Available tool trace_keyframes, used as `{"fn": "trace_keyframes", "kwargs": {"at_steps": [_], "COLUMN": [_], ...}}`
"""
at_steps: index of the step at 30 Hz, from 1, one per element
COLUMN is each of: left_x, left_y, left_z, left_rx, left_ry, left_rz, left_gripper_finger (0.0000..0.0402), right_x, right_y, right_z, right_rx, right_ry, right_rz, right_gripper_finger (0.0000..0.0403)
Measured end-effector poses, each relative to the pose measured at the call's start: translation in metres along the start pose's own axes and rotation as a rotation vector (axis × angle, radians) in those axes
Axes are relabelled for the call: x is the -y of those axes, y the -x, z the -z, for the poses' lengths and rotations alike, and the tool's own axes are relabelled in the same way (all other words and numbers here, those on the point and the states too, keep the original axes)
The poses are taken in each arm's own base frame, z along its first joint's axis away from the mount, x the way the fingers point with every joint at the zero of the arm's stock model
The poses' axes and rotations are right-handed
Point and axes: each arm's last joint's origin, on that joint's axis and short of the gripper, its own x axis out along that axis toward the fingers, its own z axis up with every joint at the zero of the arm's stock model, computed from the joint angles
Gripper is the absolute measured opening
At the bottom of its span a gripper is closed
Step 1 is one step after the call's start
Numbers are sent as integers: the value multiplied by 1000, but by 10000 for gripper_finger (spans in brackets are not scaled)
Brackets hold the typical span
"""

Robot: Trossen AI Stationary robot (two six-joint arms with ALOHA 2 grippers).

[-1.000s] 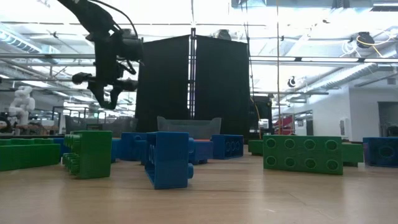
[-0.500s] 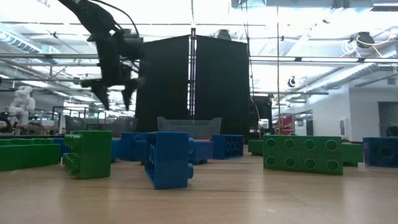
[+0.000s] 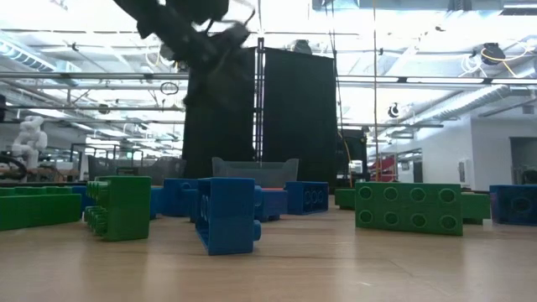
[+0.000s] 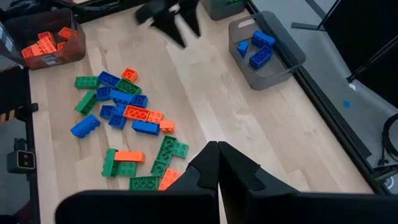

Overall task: Sort blocks
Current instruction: Put the orange gamepiece into the bottom left black bin

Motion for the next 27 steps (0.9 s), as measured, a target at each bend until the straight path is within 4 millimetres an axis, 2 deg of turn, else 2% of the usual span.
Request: {"fn": "trace_keyframes", "kwargs": {"at_steps": [2,5,11,17,27], "left_x": [17,33,48,63,89], "left_y": [-9,-28,-66,-85,-113], "left_z": [8,25,62,85,89], "left_rx": [48,69,5,-3,-32], "left_ry": [37,72,128,149,105], "left_rz": [16,-11,-26,30,31], "left_gripper_finger": [303,303,303,303,303], "right_x": [0,0,0,0,0], "right_y": [0,0,0,0,0], "right_z": [0,0,0,0,0], "right_rx": [1,2,2,2,2], "right_ry": [-14,-16,-41,-49,-63], "right_rz": [2,3,3,3,3], "right_gripper_finger": [0,0,0,0,0]}}
